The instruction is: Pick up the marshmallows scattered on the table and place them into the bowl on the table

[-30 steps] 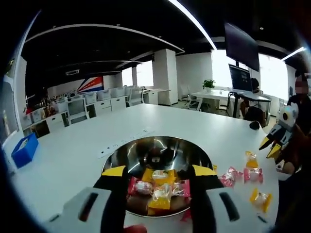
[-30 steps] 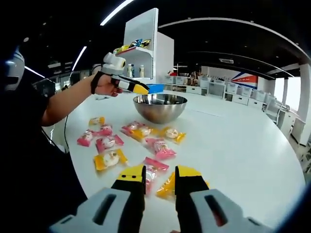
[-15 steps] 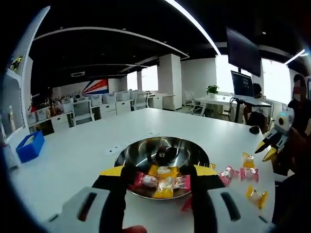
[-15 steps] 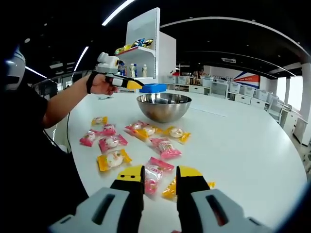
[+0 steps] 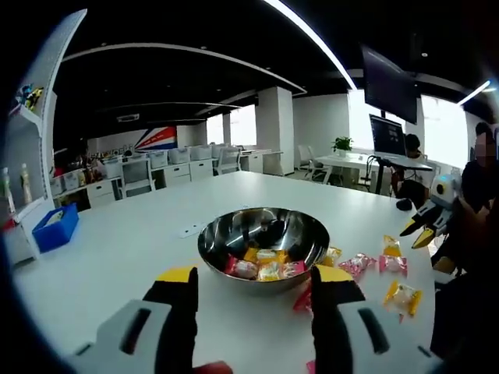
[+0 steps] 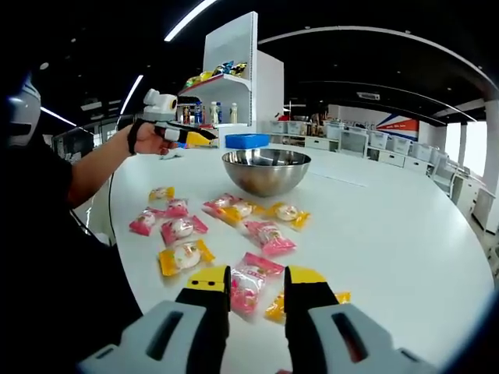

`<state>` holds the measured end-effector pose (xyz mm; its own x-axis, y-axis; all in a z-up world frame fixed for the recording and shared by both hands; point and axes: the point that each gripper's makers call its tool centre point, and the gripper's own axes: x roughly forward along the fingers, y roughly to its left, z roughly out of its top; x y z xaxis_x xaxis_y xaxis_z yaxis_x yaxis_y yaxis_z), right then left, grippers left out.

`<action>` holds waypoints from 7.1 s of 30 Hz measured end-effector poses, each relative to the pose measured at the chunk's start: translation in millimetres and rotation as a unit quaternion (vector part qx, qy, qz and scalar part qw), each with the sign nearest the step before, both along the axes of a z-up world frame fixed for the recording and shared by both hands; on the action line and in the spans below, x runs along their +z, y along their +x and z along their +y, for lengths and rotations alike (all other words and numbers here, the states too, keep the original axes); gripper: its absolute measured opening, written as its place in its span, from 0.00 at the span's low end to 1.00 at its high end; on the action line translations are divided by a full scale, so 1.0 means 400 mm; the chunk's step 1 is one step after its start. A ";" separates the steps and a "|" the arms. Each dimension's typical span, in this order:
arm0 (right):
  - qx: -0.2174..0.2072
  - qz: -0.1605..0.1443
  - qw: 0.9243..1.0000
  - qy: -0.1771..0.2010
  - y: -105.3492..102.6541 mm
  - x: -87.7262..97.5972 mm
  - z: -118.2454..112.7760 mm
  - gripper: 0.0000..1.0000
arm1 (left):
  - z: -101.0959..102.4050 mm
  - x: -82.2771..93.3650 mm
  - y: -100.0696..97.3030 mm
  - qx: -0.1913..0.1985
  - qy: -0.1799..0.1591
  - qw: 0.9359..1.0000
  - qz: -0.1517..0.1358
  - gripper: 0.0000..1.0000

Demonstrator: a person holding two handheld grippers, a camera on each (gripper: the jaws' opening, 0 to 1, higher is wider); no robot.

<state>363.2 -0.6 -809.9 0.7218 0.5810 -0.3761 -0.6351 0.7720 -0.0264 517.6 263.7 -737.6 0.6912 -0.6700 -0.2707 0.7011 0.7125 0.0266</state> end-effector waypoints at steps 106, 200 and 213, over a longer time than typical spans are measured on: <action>0.127 0.045 0.978 -0.161 0.039 -0.049 -0.051 0.32 | 0.120 -0.116 -0.409 0.019 0.001 1.000 0.024 0.57; 0.180 0.031 0.978 -0.102 0.140 0.031 0.004 0.20 | 0.100 -0.132 -0.411 0.008 -0.011 0.999 0.036 0.54; 0.128 -0.014 0.991 -0.040 0.188 0.111 0.055 0.20 | 0.090 -0.137 -0.416 0.000 -0.012 0.999 0.036 0.54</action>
<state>438.2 21.6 -765.3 0.5651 0.7156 -0.4106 -0.8083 0.5800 -0.1014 351.1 299.7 -792.2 0.6708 -0.6766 -0.3036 0.7000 0.7129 -0.0423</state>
